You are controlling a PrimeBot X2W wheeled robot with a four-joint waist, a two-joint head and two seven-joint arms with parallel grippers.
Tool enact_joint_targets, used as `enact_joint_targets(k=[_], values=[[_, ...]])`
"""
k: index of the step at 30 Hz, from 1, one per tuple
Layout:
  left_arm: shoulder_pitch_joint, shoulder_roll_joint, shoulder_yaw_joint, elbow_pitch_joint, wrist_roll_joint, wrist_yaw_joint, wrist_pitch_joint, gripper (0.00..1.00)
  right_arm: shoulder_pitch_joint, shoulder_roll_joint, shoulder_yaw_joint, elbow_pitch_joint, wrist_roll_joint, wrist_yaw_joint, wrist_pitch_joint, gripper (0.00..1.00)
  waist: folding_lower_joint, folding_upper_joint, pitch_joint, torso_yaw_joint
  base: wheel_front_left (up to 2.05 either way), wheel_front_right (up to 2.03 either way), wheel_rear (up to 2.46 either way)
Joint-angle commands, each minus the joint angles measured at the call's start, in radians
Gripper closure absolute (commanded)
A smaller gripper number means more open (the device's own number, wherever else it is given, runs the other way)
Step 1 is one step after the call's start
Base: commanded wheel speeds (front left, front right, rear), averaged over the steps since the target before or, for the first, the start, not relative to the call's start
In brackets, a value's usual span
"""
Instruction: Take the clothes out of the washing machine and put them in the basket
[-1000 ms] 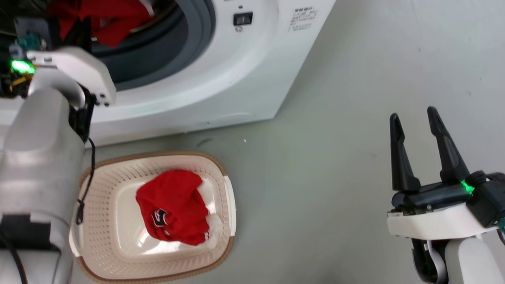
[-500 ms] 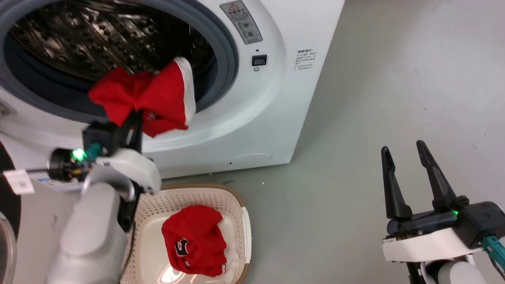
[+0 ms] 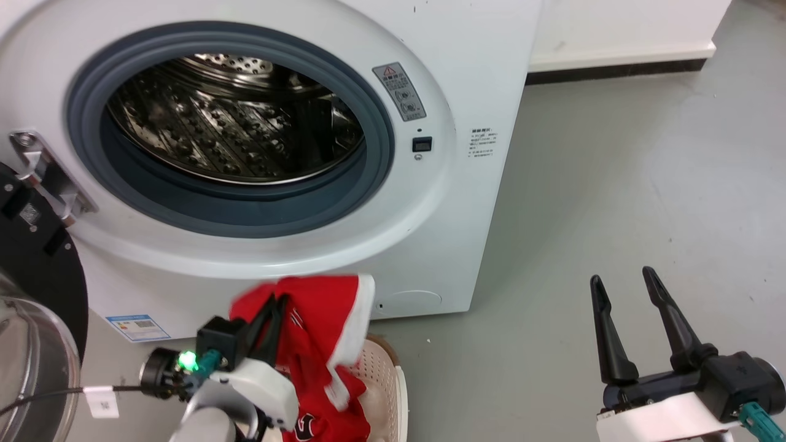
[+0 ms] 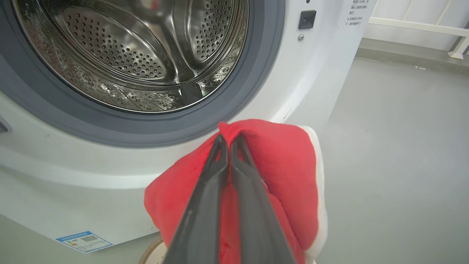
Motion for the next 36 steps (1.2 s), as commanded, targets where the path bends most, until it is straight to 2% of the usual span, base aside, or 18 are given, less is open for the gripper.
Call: enact_joint_targets(k=[1,7,13,29,36], values=[[0.032,-0.005,-0.011,-0.008,-0.002,-0.005,-0.002,1.0,0.021,0.001,-0.002,0.003,-0.001,-0.001,-0.002,0.0,0.0002,0.0,-0.027,0.016,0.0,0.0,0.0],[0.078,-0.021,-0.035,0.033,-0.018,-0.015,-0.001,1.0,0.019,0.001,0.011,0.001,-0.005,-0.001,-0.002,0.0,0.0002,0.0,-0.029,0.007,0.0,0.0,0.0],[0.043,-0.03,-0.063,0.119,-0.016,-0.021,0.001,1.0,-0.017,0.001,0.008,-0.012,-0.008,-0.001,-0.002,0.0,0.0002,0.0,0.029,-0.014,0.0,0.0,0.0],[-0.206,-0.002,-0.087,0.495,-0.003,-0.04,-0.001,1.0,-0.177,0.002,-0.01,-0.05,0.025,-0.001,-0.002,0.0,0.0002,0.0,0.334,-0.084,0.0,0.0,0.0],[-0.35,0.023,-0.111,0.694,0.018,-0.034,0.062,1.0,-0.246,0.001,-0.009,-0.066,0.043,-0.001,-0.002,0.0,0.0002,0.0,0.469,-0.11,0.0,0.0,0.0]])
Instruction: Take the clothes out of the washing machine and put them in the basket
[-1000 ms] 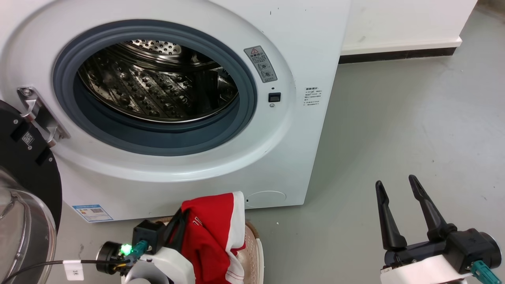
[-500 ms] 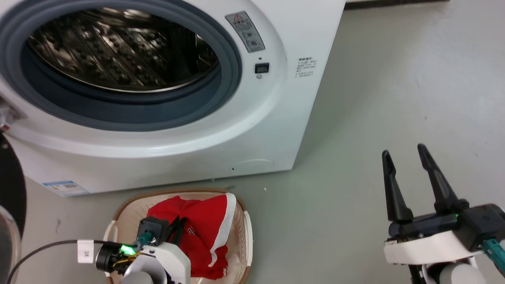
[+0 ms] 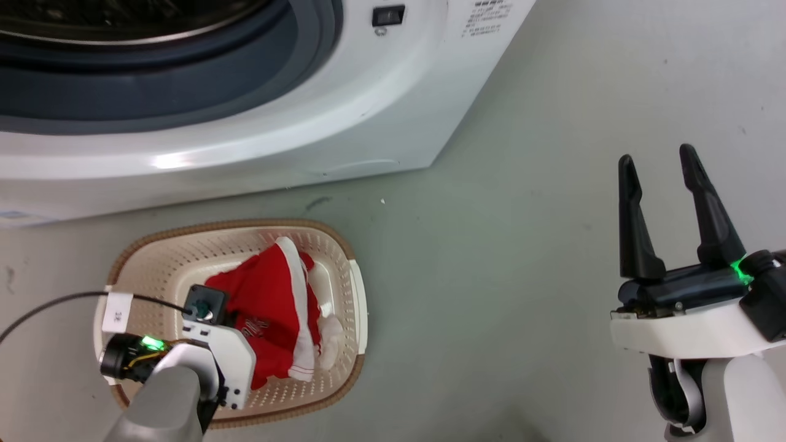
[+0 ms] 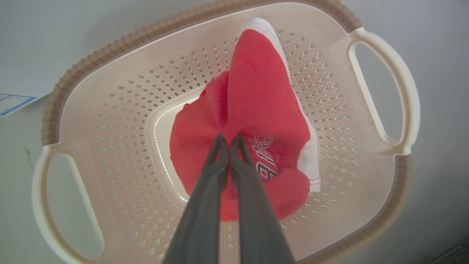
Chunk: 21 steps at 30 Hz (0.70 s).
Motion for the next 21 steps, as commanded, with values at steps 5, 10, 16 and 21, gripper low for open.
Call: enact_joint_targets(k=[5,10,16,21], values=[[-0.087,0.016,-0.03,0.071,0.031,0.021,0.041,1.0,-0.052,0.002,-0.017,-0.016,0.01,-0.001,-0.002,0.0,-0.0002,-0.0001,0.133,-0.028,0.0,0.0,0.0],[-0.141,0.019,-0.06,0.107,0.046,0.037,0.112,1.0,-0.084,0.001,-0.024,-0.017,0.015,-0.001,-0.002,0.0,-0.0002,-0.0001,0.192,-0.027,0.0,0.0,0.0],[-0.136,0.007,-0.077,0.114,0.049,0.042,0.122,0.0,-0.08,0.001,-0.023,-0.006,0.009,-0.001,-0.002,0.0,-0.0002,-0.0001,0.176,-0.024,0.0,0.0,0.0],[-0.103,-0.011,-0.078,0.118,0.033,0.046,0.081,0.0,-0.055,0.001,-0.016,0.009,-0.003,-0.001,-0.002,0.0,-0.0002,-0.0001,0.11,-0.011,0.0,0.0,0.0]])
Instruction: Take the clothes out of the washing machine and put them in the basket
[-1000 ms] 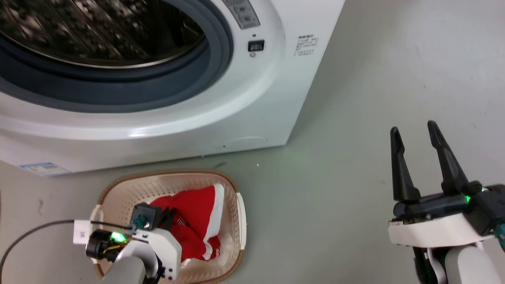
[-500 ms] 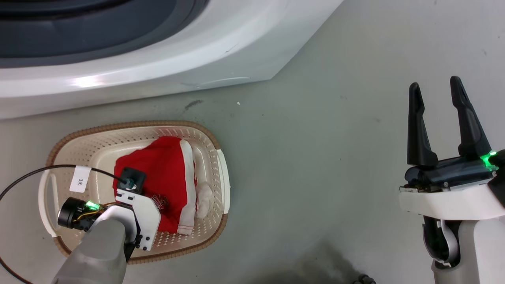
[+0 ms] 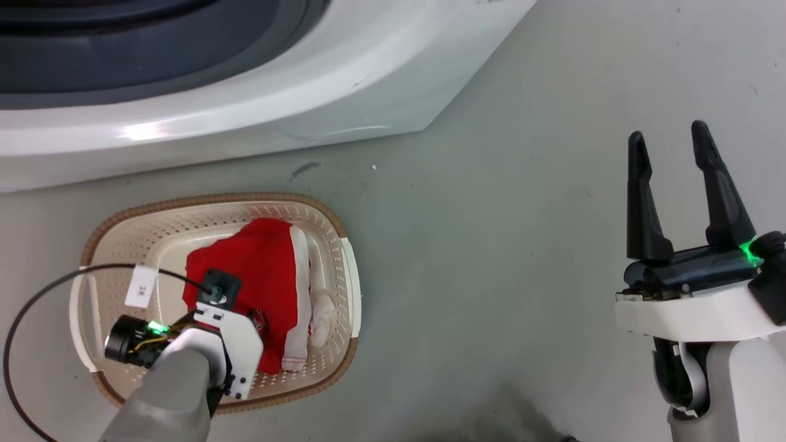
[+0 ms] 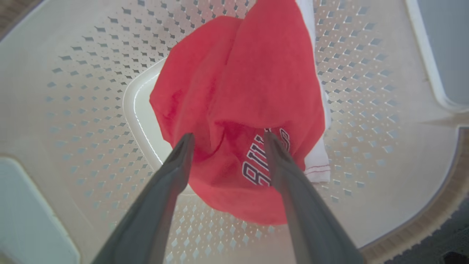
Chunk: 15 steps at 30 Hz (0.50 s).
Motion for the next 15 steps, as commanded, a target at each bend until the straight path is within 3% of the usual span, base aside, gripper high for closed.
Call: enact_joint_targets(k=[1,11,15], values=[[0.022,-0.008,0.004,0.001,-0.011,0.005,-0.02,0.0,0.016,0.001,0.003,0.007,-0.008,-0.001,-0.002,0.0,-0.0002,0.0,-0.047,0.012,0.0,0.0,0.0],[0.135,-0.054,0.041,-0.026,-0.074,0.019,-0.148,0.0,0.119,0.001,0.017,0.049,-0.036,-0.001,-0.002,0.0,-0.0002,0.0,-0.243,0.056,0.0,0.0,0.0],[0.2,-0.062,0.088,-0.151,-0.104,0.047,-0.155,0.0,0.157,0.001,0.014,0.06,-0.047,-0.001,-0.002,0.0,-0.0002,0.0,-0.307,0.077,0.0,0.0,0.0]])
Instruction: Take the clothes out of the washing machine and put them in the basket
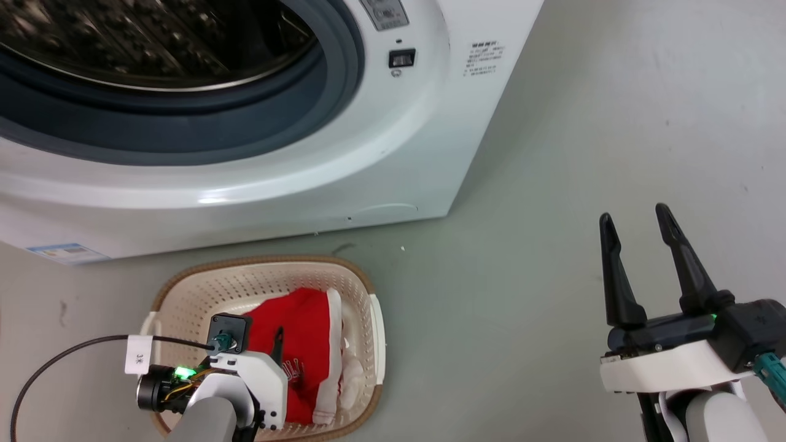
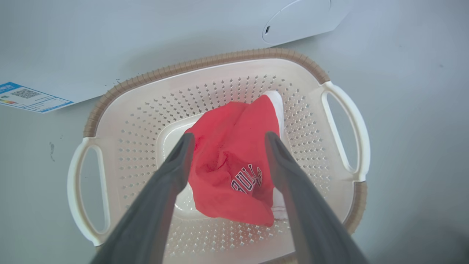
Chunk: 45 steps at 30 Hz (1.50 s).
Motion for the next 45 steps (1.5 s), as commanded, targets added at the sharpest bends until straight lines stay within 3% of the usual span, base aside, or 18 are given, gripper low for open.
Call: enact_joint_targets(k=[1,13,26,27,45], values=[[0.044,0.0,0.022,-0.074,-0.006,0.019,-0.006,0.0,0.023,0.001,-0.004,0.007,-0.006,-0.001,-0.002,0.0,0.0001,0.0,-0.071,0.034,0.0,0.0,0.0],[0.287,-0.02,0.174,-0.532,0.066,0.101,-0.005,0.0,0.133,0.001,-0.034,0.03,-0.021,-0.001,-0.002,0.0,0.0001,0.0,-0.223,0.103,0.0,0.0,0.0],[0.482,-0.073,0.303,-0.888,0.17,0.118,-0.005,0.0,0.21,0.001,-0.041,0.044,-0.018,-0.001,-0.002,0.0,0.0001,0.0,-0.345,0.119,0.0,0.0,0.0],[0.512,-0.081,0.311,-0.961,0.198,0.119,-0.005,0.0,0.22,0.001,-0.047,0.041,-0.019,-0.001,-0.002,0.0,0.0001,0.0,-0.356,0.121,0.0,0.0,0.0],[0.622,-0.112,0.35,-1.087,0.215,0.095,-0.005,0.0,0.26,0.001,-0.07,0.048,-0.016,-0.001,-0.002,0.0,0.0001,0.0,-0.401,0.121,0.0,0.0,0.0]])
